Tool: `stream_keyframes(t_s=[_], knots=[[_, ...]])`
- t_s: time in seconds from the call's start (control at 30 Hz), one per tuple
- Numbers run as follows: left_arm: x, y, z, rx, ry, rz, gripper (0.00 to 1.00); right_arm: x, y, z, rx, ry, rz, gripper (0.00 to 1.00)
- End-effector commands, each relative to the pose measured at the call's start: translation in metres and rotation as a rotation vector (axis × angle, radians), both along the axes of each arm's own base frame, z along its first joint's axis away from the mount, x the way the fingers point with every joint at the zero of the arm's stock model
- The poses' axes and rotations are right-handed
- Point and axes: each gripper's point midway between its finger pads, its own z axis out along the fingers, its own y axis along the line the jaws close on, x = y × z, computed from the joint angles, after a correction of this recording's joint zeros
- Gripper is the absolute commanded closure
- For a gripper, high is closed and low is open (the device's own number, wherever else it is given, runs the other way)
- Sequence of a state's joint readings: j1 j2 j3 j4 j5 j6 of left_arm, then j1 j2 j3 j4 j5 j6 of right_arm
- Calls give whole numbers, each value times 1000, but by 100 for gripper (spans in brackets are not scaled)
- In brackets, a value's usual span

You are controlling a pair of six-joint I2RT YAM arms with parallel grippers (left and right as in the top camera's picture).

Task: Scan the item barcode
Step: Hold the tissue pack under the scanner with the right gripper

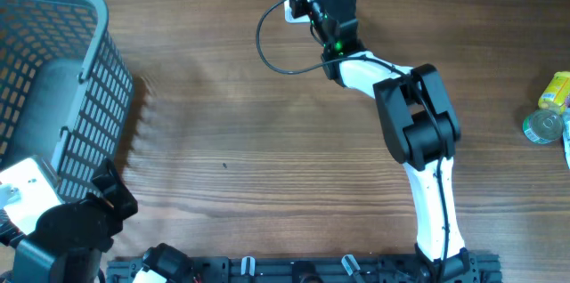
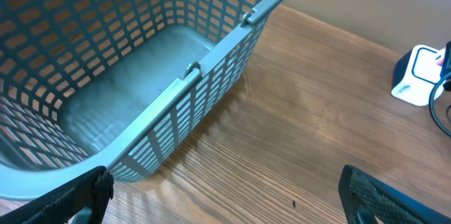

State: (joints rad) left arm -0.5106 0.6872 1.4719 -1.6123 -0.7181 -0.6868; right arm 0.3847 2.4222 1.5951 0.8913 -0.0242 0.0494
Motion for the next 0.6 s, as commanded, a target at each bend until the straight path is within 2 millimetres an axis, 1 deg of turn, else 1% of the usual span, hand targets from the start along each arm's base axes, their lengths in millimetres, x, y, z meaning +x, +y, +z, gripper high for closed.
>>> stream_keyframes(t_s=[0.0, 0.07, 0.17, 0.23, 0.33, 0.43, 0.57], knots=[[0, 5, 3, 14, -18, 28, 0, 18, 8, 1, -13, -37, -10, 62], [0, 5, 3, 14, -18, 28, 0, 24, 11, -9, -34, -27, -11, 63], [0, 5, 3, 14, -18, 28, 0, 26, 10, -21, -80, -33, -20, 64], [0, 5, 3, 14, -19, 28, 0, 27, 9, -34, -129, -29, -30, 64], [0, 5, 3, 14, -19, 28, 0, 27, 8, -52, -160, -18, -34, 63], [0, 5, 3, 13, -19, 28, 0, 27, 8, -55, -163, -14, -33, 63], [0, 5, 3, 14, -19, 28, 0, 27, 8, -52, -160, -24, -34, 63]])
